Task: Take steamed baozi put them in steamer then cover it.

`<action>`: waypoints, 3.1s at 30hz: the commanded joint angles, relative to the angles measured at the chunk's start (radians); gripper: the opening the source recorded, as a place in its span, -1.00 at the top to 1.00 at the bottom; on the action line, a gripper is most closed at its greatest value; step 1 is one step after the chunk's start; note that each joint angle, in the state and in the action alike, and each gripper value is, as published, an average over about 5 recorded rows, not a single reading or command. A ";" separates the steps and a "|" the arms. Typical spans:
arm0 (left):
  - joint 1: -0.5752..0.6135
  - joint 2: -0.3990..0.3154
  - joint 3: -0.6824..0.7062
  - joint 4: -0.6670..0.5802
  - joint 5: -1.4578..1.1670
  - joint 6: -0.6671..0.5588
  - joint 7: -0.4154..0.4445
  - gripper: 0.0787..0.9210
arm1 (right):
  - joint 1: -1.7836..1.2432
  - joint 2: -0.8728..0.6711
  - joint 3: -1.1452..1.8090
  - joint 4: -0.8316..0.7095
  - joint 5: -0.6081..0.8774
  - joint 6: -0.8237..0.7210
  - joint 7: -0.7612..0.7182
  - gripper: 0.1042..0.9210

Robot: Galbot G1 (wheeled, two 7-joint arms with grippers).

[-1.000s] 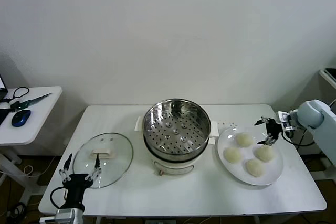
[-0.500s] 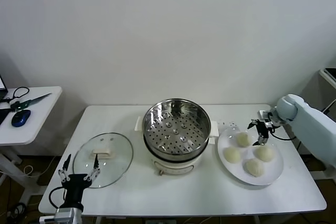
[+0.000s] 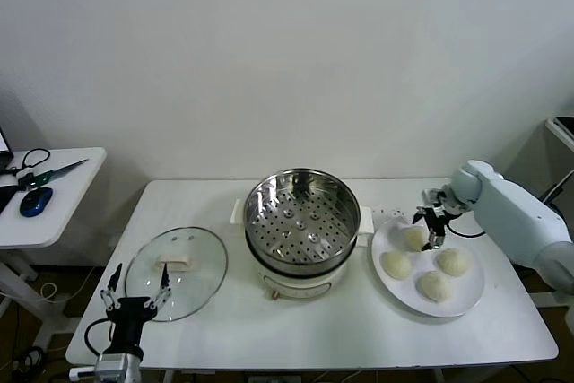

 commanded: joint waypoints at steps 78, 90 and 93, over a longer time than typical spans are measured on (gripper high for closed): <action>0.083 0.006 0.014 -0.020 -0.004 -0.021 -0.009 -0.77 | 0.332 0.467 -0.426 0.328 -0.484 0.590 0.048 -0.55; 0.080 0.002 0.021 -0.024 0.004 -0.018 -0.010 -0.77 | 0.358 0.445 -0.416 0.370 -0.434 0.564 0.028 -0.76; 0.081 0.001 0.025 -0.029 0.008 -0.016 -0.010 -0.77 | 0.383 0.421 -0.401 0.407 -0.405 0.561 0.014 -0.76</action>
